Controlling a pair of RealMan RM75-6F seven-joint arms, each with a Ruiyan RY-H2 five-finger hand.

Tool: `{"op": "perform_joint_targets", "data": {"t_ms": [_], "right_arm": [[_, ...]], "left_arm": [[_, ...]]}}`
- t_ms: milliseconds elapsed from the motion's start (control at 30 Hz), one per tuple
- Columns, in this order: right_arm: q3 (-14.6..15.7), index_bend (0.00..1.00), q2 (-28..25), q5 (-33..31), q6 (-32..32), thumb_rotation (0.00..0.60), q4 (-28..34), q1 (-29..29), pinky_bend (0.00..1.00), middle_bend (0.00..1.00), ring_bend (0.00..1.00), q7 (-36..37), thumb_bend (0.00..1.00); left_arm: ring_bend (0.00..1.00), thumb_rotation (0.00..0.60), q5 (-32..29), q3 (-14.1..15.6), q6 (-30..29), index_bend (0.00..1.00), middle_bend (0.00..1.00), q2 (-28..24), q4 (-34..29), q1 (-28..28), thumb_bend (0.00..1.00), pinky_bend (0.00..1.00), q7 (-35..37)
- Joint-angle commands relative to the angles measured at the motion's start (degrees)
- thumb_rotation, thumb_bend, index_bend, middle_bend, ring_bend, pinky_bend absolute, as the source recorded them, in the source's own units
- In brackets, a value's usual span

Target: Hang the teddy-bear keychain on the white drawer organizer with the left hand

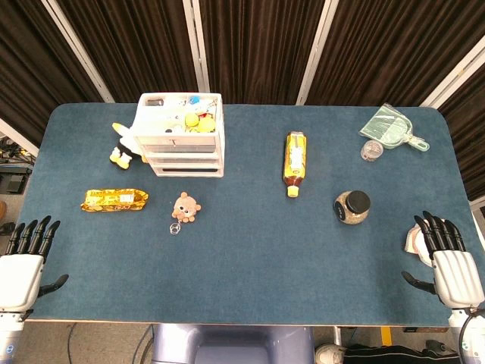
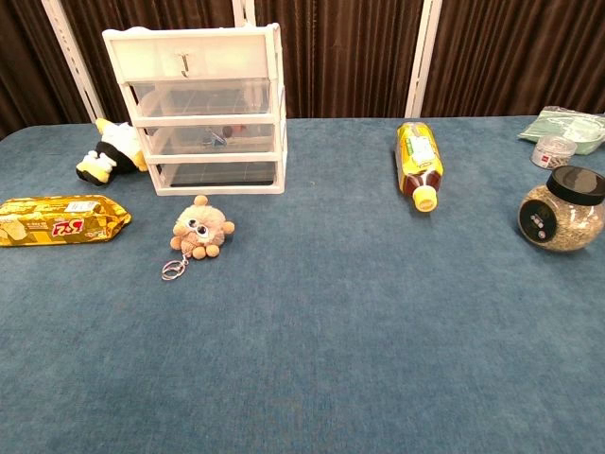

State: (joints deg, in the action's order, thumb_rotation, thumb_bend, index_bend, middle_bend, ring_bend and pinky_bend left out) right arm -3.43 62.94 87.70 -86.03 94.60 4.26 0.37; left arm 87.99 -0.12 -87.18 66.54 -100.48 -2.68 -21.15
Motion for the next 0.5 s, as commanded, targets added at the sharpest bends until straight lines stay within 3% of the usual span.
{"op": "perform_joint_targets", "data": {"t_ms": [33,500], "right_arm": [[-0.08,0.0,-0.07,-0.17,-0.17,0.6,-0.01,-0.12,0.0,0.0,0.0,0.15,0.0],[-0.27,0.0,0.1,-0.05,0.01,0.6,0.18,0.13,0.0,0.0,0.0,0.03,0.0]], "left_arm": [[0.0,0.6,0.21,0.01,0.13,0.0,0.0,0.06,0.1,-0.13,0.07,0.0,-0.04],[0.0,0.6,0.67,0.2,-0.11,0.0,0.0,-0.02,0.3,0.02,0.07,0.0,-0.21]]}}
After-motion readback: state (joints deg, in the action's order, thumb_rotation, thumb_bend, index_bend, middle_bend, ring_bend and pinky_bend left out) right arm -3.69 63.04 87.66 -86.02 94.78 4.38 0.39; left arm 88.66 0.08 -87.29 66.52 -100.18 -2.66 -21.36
